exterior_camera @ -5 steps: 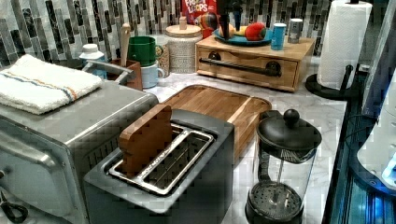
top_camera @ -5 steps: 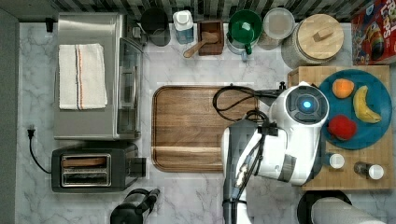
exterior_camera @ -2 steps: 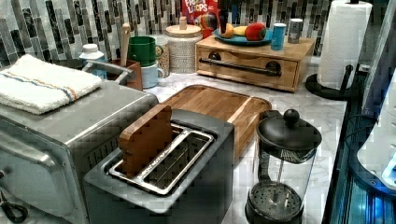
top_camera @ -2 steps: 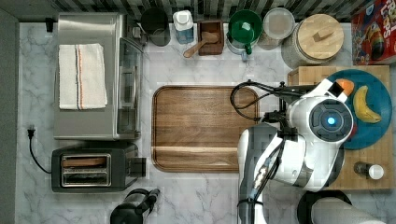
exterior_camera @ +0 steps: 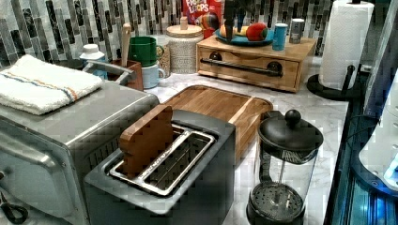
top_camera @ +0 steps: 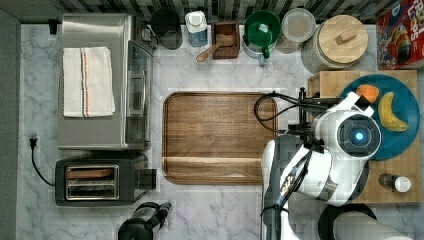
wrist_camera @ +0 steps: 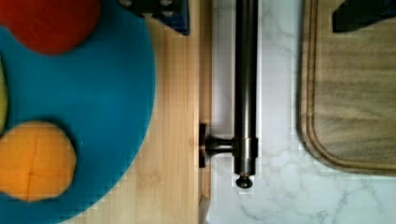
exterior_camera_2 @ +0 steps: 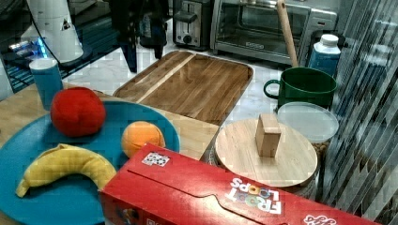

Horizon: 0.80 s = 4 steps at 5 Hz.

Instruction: Open the drawer.

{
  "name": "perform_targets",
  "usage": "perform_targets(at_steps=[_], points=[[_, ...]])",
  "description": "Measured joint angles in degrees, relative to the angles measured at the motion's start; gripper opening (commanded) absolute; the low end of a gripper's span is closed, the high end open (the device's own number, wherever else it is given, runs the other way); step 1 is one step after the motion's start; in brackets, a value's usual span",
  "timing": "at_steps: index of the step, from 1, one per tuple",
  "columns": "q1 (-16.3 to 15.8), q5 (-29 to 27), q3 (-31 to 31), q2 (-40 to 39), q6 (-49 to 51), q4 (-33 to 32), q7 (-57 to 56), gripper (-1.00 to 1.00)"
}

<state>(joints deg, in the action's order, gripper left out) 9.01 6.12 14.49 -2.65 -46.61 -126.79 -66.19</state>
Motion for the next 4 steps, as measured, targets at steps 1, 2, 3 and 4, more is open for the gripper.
perform_targets(at_steps=[1,2,3,4], points=[[0.1,-0.2,0.3,-0.9,-2.5,-3.0,-0.2,1.0],[0.1,-0.3,0.0,-1.0,-4.0,-6.7,0.0,1.0],[-1.0,-0.3,0.5,-1.7,-5.4,-9.1,0.1,1.0],[-0.4,-0.4,-0.4,-4.5,-9.3,-10.1,0.1,1.0]])
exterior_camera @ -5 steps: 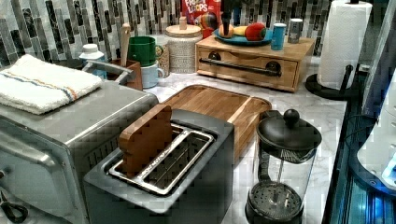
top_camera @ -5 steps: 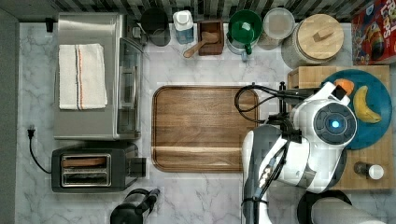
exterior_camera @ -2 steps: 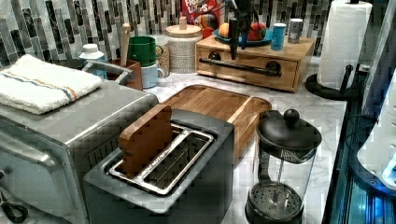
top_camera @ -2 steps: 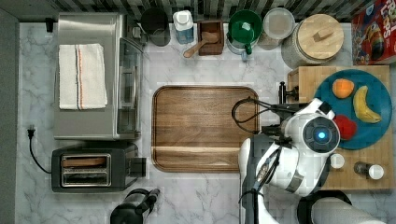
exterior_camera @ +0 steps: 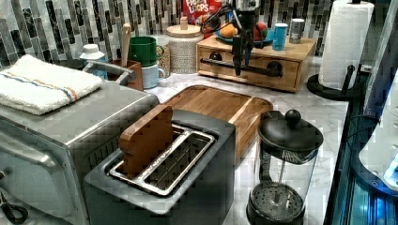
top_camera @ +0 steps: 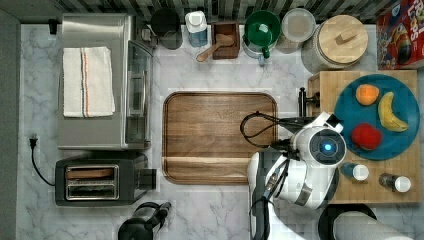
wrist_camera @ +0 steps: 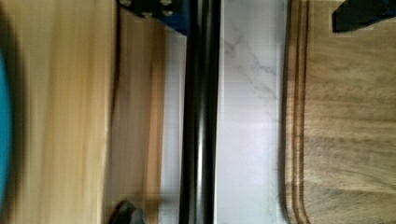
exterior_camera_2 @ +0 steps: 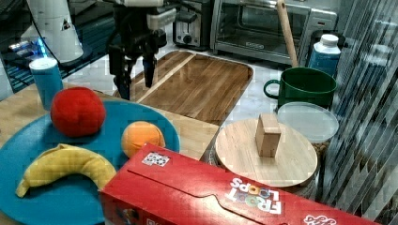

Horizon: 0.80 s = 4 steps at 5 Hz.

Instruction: Open the drawer.

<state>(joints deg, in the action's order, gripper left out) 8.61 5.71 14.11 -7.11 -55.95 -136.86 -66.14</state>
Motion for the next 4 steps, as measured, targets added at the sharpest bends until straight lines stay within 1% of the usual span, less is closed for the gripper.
perform_targets(at_steps=[1,2,4], points=[[0.6,-1.5,-0.1,-3.2,-2.4,0.0,0.0,1.0],[1.3,-1.7,-0.4,-4.7,-2.4,0.0,-0.1,1.0],[1.6,-1.7,-0.8,-4.6,-1.1,0.4,2.0,1.0]])
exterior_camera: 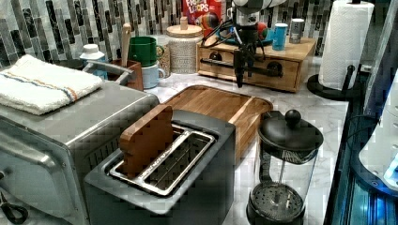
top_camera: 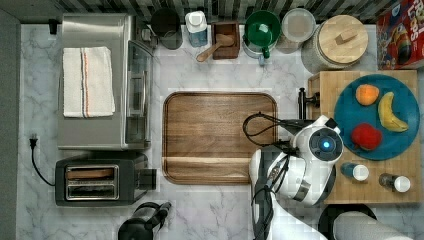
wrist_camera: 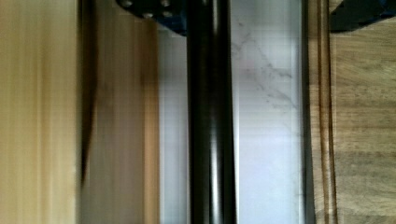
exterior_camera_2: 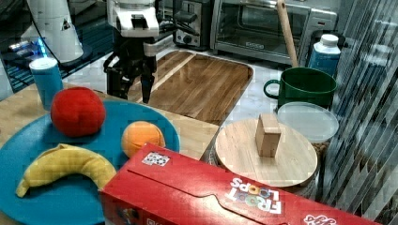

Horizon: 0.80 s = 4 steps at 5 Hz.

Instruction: Open the drawer.

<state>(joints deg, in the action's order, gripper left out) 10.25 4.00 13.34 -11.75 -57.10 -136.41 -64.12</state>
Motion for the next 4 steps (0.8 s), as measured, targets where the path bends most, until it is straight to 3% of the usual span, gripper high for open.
perform_targets(at_steps=[2,4], points=[[0.0,-1.7,0.0,0.1,-0.3,0.3,7.0,1.0],[-0.7,1.0,-0.5,0.1,-0.4,0.2,12.8,1.0]])
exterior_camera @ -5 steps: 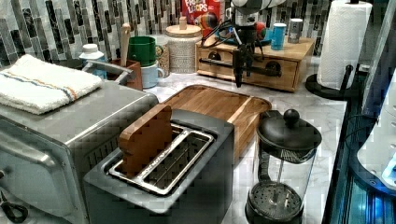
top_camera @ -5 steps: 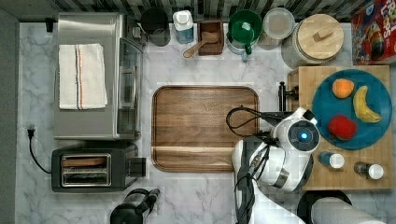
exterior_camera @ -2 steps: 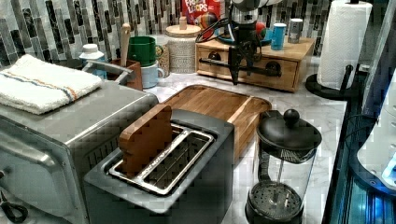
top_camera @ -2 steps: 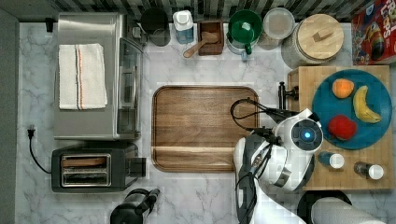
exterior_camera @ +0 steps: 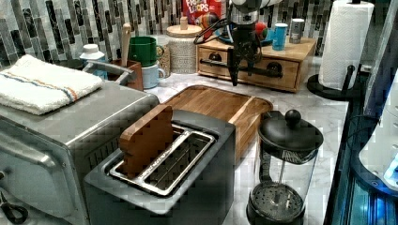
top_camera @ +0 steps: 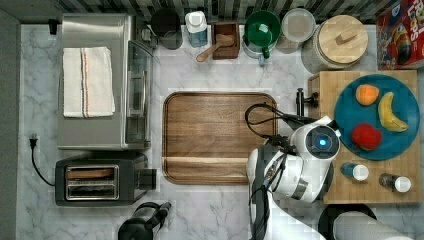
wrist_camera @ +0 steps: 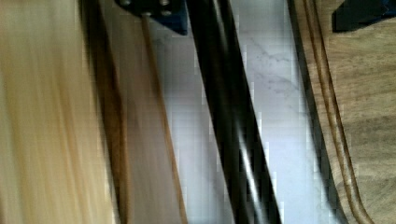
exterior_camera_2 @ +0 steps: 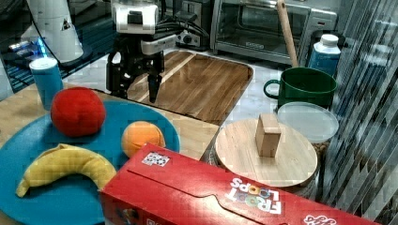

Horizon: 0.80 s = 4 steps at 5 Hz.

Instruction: Open the drawer.

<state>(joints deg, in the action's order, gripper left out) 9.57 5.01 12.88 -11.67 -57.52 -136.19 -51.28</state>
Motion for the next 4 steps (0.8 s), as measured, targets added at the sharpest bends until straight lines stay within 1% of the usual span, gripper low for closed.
perform_targets(at_steps=[1,2,4], points=[[-3.5,0.5,2.0,0.0,-2.5,-0.4,3.5,1.0],[-4.5,-0.3,-0.1,0.2,-2.3,-0.4,5.2,1.0],[-6.9,-0.1,-5.9,0.2,-2.9,-0.9,6.9,1.0]])
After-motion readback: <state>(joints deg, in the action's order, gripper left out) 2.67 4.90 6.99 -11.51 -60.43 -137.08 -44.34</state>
